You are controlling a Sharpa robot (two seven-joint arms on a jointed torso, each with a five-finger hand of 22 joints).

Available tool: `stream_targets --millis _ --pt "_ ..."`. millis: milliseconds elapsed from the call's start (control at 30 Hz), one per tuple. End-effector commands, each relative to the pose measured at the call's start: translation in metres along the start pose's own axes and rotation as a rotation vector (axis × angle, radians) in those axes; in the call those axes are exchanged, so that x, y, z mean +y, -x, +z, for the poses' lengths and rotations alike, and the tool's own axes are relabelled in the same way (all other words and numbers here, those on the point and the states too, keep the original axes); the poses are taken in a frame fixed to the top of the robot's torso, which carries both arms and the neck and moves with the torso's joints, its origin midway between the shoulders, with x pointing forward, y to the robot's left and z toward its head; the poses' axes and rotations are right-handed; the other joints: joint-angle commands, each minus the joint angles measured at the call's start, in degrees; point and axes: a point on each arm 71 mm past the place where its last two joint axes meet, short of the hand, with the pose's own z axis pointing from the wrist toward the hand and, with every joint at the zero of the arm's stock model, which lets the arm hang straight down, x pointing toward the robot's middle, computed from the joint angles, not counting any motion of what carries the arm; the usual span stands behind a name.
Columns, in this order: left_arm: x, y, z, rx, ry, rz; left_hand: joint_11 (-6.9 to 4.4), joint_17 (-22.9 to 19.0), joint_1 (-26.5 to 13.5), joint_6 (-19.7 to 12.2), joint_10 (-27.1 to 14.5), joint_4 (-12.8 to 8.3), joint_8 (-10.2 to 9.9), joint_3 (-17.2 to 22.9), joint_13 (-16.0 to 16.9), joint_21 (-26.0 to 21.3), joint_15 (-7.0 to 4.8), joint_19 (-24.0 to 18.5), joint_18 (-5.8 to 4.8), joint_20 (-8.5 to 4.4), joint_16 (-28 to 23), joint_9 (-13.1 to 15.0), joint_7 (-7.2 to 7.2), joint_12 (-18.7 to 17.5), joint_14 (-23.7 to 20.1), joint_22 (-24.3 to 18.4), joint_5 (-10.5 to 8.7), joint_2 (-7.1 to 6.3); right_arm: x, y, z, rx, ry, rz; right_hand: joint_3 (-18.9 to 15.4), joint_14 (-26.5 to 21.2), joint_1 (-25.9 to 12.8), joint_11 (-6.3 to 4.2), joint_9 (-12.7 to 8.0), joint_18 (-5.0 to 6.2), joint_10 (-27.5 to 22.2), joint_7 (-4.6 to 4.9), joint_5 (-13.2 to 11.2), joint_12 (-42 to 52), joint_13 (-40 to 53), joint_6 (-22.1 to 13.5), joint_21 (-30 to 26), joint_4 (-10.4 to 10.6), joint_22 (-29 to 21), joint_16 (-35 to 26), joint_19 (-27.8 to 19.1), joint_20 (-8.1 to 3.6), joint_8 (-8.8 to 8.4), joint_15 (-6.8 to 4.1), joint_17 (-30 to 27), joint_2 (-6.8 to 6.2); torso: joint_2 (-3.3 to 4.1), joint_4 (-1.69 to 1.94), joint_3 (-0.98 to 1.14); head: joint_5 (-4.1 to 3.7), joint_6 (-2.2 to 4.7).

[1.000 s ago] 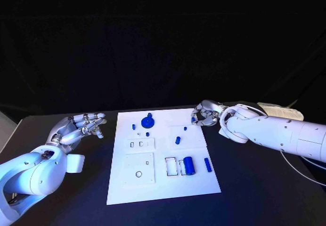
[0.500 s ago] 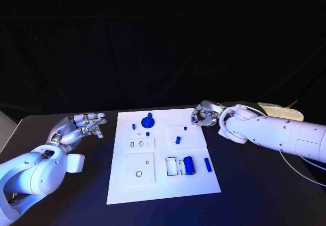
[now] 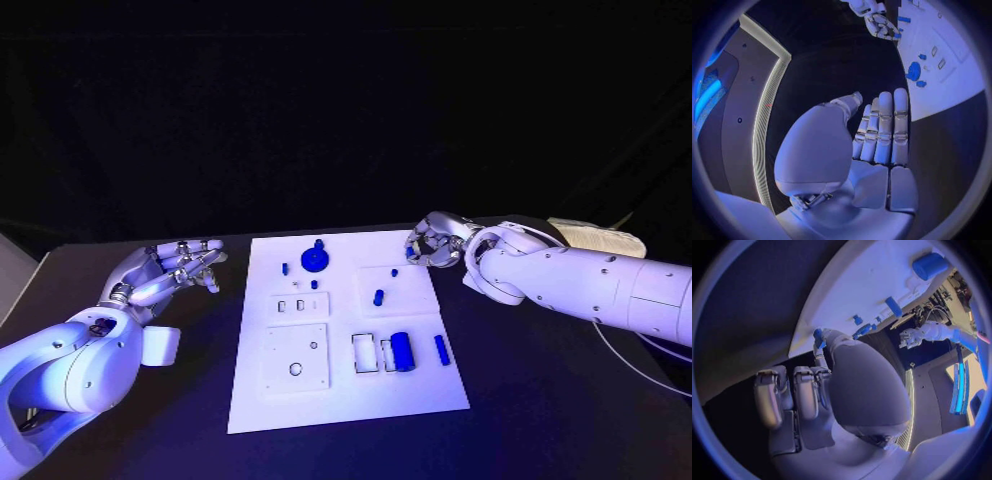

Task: Assemble the parts on the task board

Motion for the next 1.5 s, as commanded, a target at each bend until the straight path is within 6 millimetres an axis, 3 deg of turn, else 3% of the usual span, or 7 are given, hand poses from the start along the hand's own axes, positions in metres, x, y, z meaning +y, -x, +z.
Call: stream_targets --millis 33,367,567,933,1100,1267,1500 --pt "-0.001 -0.002 0.000 0.015 -0.006 -0.003 0.11 0.1 -0.6 -0.4 -0.4 -0.2 0.2 0.1 0.0 0.3 0.07 -0.5 0.79 0.07 0.3 0.1 0.08 0.2 -0.4 0.1 -0.01 0.14 0.007 0.003 0.000 -0.069 0.053 -0.025 0.7 6.0 -0.5 -0.38 0.4 -0.82 6.0 -0.16 -0.4 0.1 15.1 0.8 0.1 0.0 15.1 0.4 6.0 -0.46 0.63 -0.35 15.1 0.61 -0.01 -0.02 0.02 -0.01 0.04" --pt "0.000 -0.001 0.001 0.010 -0.002 -0.002 0.12 0.1 -0.6 -0.4 -0.4 -0.2 0.2 0.2 0.0 0.4 0.08 -0.6 0.80 0.07 0.3 0.1 0.10 0.2 -0.4 0.1 -0.01 0.30 0.028 0.015 -0.002 -0.212 0.058 -0.026 1.8 6.0 -1.9 -1.17 1.0 -0.82 6.0 -1.05 -0.7 0.1 15.1 2.2 0.1 -0.3 15.1 0.4 6.0 -0.99 2.18 -0.97 15.1 0.48 -0.08 -0.14 -0.15 0.58 -0.06" --pt "0.001 0.000 0.002 0.007 0.001 -0.002 0.12 0.1 -0.6 -0.4 -0.4 -0.2 0.2 0.2 0.0 0.4 0.08 -0.6 0.80 0.07 0.3 0.1 0.10 0.2 -0.4 0.1 -0.01 0.30 0.063 0.014 0.000 -0.208 0.096 -0.016 1.8 6.0 -2.7 -1.23 1.1 -0.82 6.0 -1.09 -0.6 0.1 15.1 2.0 0.1 -0.1 15.1 0.4 6.0 -1.10 2.30 -1.03 15.1 0.11 -0.16 -0.17 -0.07 0.87 -0.17" --pt "0.004 -0.006 0.006 0.014 0.013 -0.003 0.23 0.1 -1.2 -0.5 -0.6 0.0 0.2 0.0 0.0 0.6 0.18 -0.7 0.78 0.14 0.4 0.1 0.22 0.3 -0.4 0.2 -0.02 0.13 0.145 -0.026 0.006 -0.105 0.120 0.030 1.9 6.0 -3.2 -1.32 1.1 -0.82 6.0 -1.18 -0.3 0.1 15.1 2.0 0.1 0.0 15.1 0.4 6.0 -1.16 2.47 -1.08 15.1 -0.16 -0.62 -0.19 -0.34 2.60 -0.62" --pt "0.005 -0.007 0.007 0.016 0.017 0.006 0.04 0.1 -1.5 0.2 0.0 0.0 0.7 -0.1 0.1 0.7 0.11 -0.8 0.82 0.17 0.6 0.4 0.03 0.8 -0.4 0.3 -0.02 0.13 0.175 -0.051 0.001 -0.040 0.117 0.041 2.0 6.0 -3.7 -1.33 1.2 -0.82 6.0 -1.17 -0.1 0.1 15.1 1.9 0.1 0.1 15.1 0.4 6.0 -1.19 2.56 -1.10 15.1 -0.27 -0.92 -0.18 -0.63 3.14 -0.80" --pt "0.005 -0.008 0.007 0.021 0.018 0.007 0.00 0.1 -1.8 0.2 0.1 0.1 0.8 -0.2 0.2 0.7 0.09 -0.9 0.82 0.16 0.6 0.4 -0.01 1.0 -0.4 0.3 -0.03 -0.05 0.192 -0.068 -0.004 -0.001 0.111 0.029 1.8 6.0 -4.8 -1.37 1.3 -0.82 6.0 -1.24 -0.4 0.1 15.1 1.8 0.1 0.5 15.1 0.4 6.0 -1.24 2.81 -1.14 15.1 -0.71 -1.03 -0.20 -0.74 3.48 -1.24" --pt "0.005 -0.009 0.007 0.027 0.018 0.006 -0.01 0.1 -1.8 0.2 0.1 0.1 0.8 -0.2 0.2 0.7 0.08 -0.9 0.82 0.16 0.6 0.4 -0.03 1.0 -0.4 0.3 -0.02 -0.05 0.200 -0.085 -0.008 0.046 0.092 -0.001 1.6 6.0 -5.3 -1.44 1.4 -0.82 6.0 -1.31 -0.6 0.1 15.1 1.9 0.1 0.5 15.1 0.4 6.0 -1.28 3.00 -1.19 15.1 -1.05 -0.94 -0.12 -0.76 3.77 -0.93"
